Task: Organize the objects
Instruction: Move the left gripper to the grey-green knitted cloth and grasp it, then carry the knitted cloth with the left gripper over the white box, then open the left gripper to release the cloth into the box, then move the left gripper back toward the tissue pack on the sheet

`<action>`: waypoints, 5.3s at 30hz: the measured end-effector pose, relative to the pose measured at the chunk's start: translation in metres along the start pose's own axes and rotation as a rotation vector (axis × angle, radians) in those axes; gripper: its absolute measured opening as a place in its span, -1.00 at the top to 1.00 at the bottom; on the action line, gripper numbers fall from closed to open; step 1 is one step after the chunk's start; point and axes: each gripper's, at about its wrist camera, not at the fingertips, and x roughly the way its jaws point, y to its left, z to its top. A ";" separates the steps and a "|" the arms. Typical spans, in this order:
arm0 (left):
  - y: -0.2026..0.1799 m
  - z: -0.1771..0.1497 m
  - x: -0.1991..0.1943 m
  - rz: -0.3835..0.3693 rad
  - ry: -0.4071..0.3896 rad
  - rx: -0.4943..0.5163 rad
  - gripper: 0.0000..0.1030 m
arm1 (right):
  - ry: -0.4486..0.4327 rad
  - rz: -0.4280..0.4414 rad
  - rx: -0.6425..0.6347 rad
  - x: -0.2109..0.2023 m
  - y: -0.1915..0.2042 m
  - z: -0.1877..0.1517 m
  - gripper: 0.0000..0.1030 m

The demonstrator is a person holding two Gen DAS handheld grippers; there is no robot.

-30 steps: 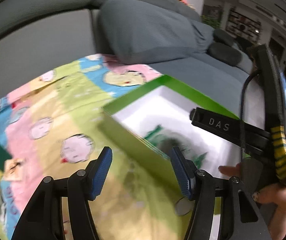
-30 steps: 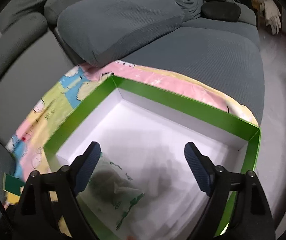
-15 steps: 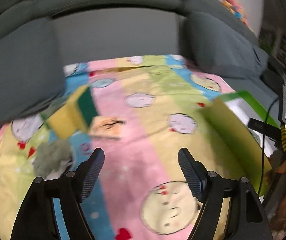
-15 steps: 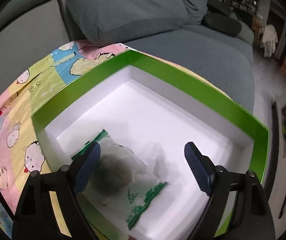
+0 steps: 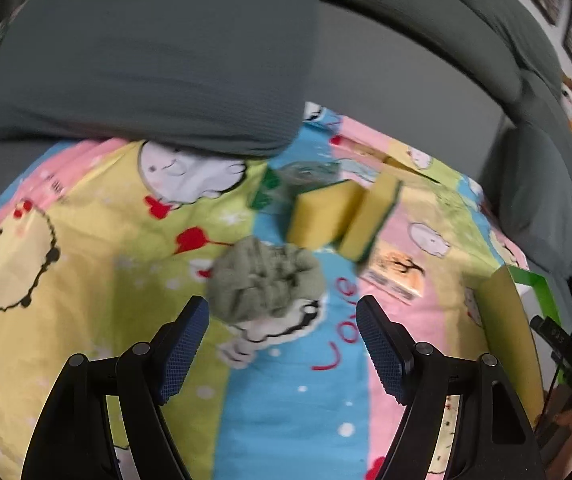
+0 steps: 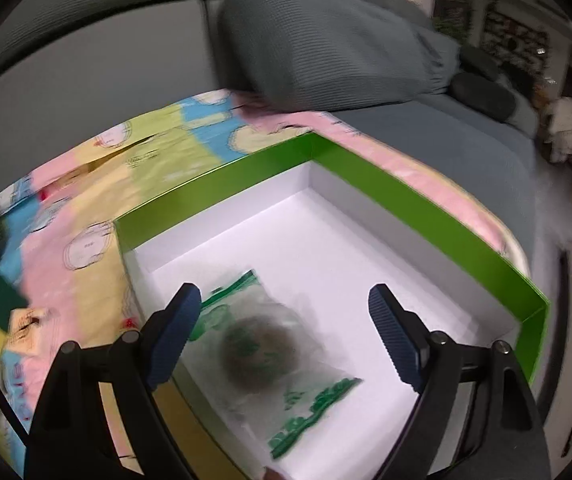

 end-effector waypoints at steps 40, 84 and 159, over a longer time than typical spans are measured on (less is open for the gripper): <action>0.041 0.006 0.065 -0.153 0.179 -0.078 0.51 | 0.495 0.845 -0.480 0.000 0.286 -0.077 0.62; -0.202 -0.048 -0.058 -0.535 -0.128 0.418 0.52 | 0.026 0.732 0.013 -0.073 -0.009 0.010 0.64; -0.156 -0.039 -0.033 -0.496 0.008 0.257 0.02 | -0.028 0.350 0.208 -0.046 -0.055 0.012 -0.49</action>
